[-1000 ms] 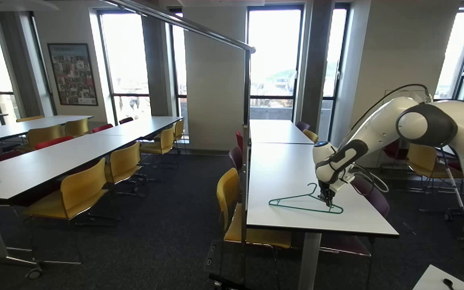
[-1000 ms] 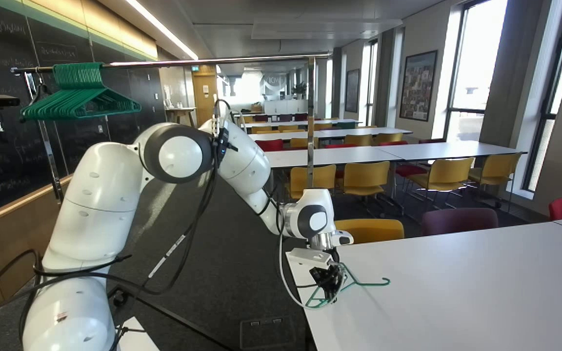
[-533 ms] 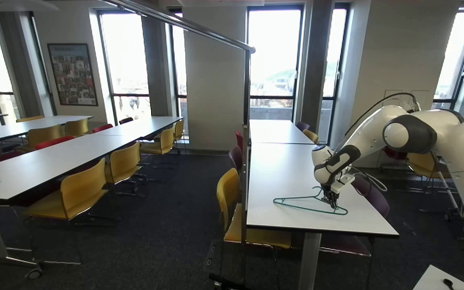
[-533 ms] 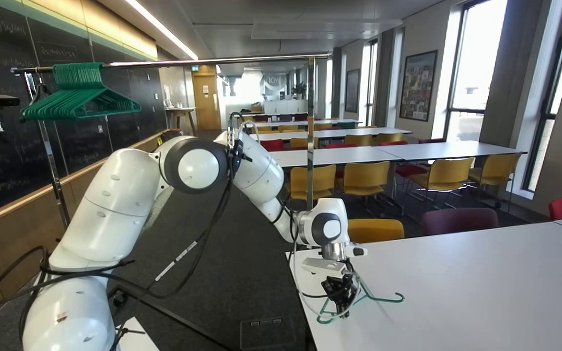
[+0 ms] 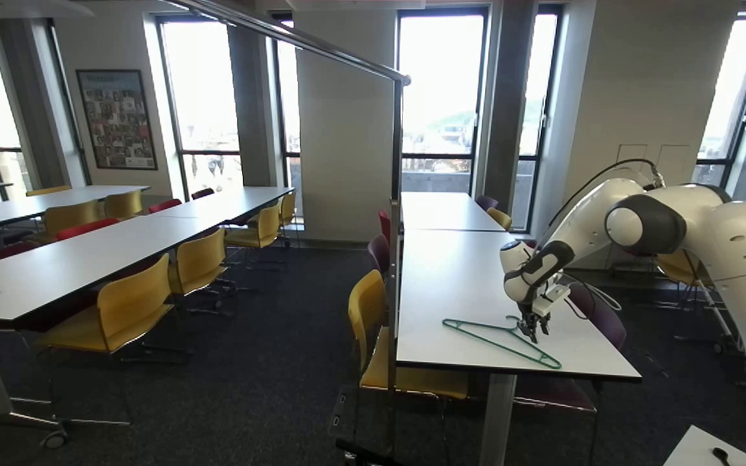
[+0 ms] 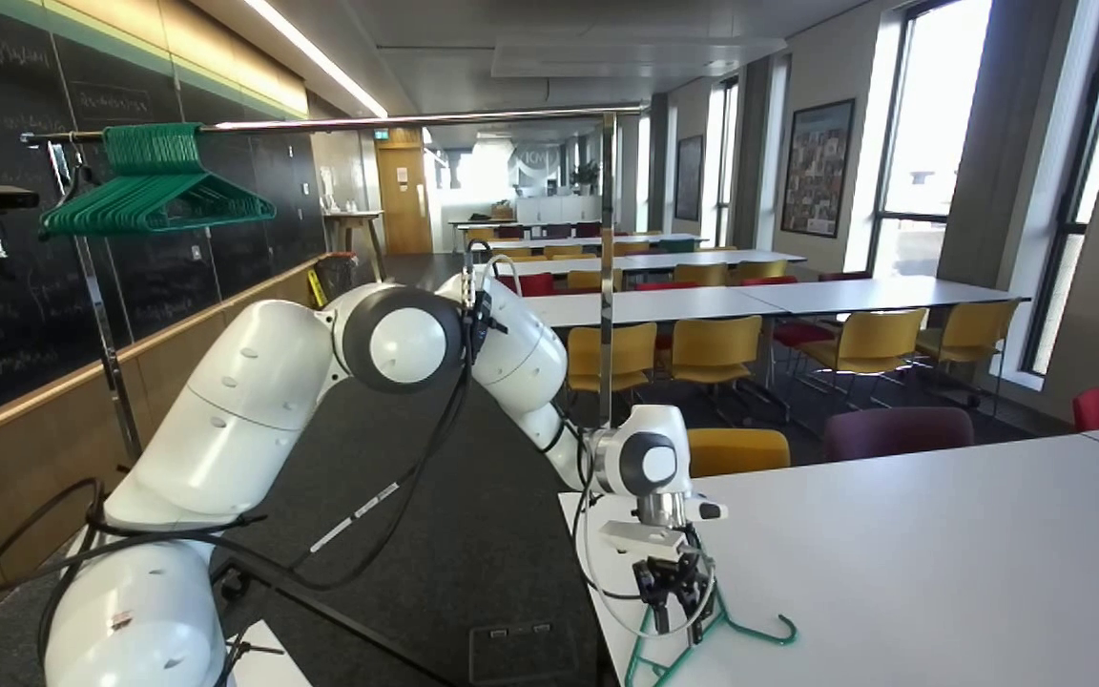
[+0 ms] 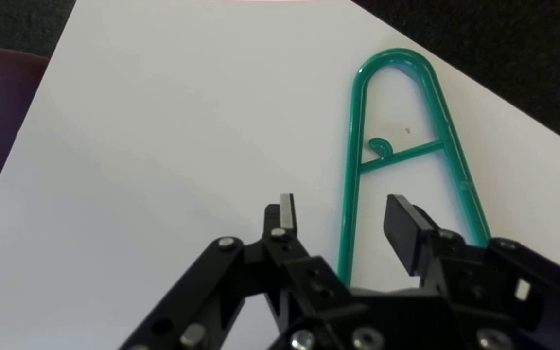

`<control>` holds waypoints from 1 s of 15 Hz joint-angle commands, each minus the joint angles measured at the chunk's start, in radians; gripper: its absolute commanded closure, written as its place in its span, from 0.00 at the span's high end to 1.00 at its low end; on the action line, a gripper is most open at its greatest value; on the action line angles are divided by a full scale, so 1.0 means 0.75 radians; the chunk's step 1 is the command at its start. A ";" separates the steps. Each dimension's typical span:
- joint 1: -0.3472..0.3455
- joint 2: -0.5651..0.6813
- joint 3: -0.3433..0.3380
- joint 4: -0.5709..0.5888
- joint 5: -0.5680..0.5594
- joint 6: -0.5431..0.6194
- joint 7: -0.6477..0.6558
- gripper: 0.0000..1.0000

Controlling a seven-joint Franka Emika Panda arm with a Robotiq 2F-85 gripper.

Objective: Put one green hanger on the table.

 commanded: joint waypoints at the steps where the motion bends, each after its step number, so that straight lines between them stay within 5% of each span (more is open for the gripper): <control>1: 0.028 0.001 -0.014 0.033 -0.012 -0.056 -0.025 0.88; 3: 0.051 -0.035 -0.023 -0.001 -0.030 0.008 0.013 0.99; 4: 0.045 -0.082 -0.009 -0.047 0.010 0.126 0.068 1.00; 11: 0.019 -0.490 0.161 -0.292 0.440 0.237 0.019 1.00; 15: 0.098 -0.749 0.156 -0.475 0.404 0.298 0.081 1.00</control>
